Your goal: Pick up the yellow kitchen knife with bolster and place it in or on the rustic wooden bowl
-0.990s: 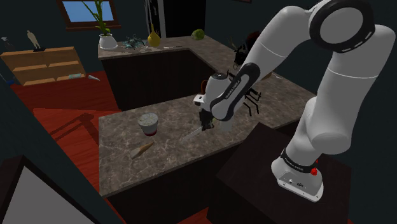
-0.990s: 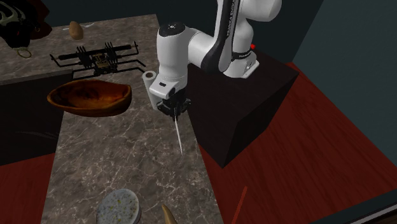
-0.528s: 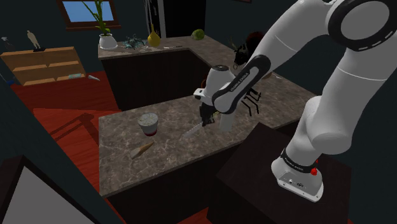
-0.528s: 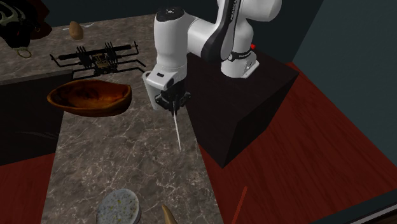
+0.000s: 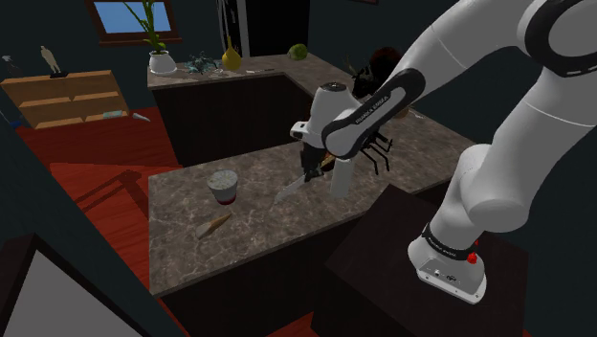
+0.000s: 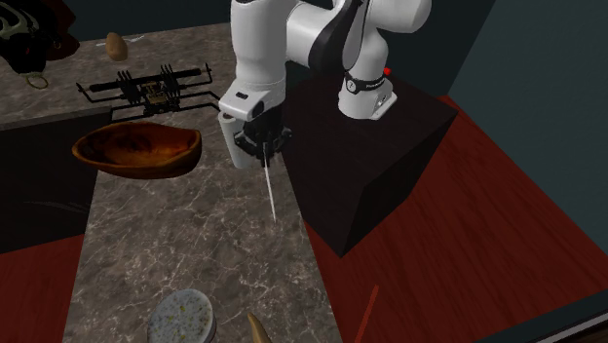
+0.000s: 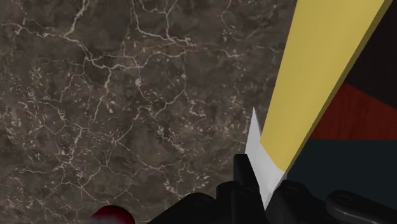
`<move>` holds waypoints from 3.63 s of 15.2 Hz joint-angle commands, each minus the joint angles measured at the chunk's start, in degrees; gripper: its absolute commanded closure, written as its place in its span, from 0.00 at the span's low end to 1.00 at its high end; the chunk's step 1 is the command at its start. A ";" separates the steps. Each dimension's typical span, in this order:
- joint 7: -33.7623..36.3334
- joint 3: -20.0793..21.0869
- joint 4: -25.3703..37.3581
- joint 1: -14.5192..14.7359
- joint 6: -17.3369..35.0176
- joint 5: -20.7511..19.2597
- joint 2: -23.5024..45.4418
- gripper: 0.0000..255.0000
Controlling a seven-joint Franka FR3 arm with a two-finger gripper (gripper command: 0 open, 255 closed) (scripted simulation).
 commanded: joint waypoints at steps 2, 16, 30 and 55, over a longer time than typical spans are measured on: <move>0.28 -0.01 0.52 -0.20 -2.77 -0.53 -2.22 1.00; -24.01 -10.58 15.33 -7.94 -7.53 7.13 9.08 1.00; -43.26 -13.33 43.17 -20.69 -18.96 16.79 28.67 1.00; -49.92 -10.96 58.85 -28.55 -19.21 21.90 45.36 1.00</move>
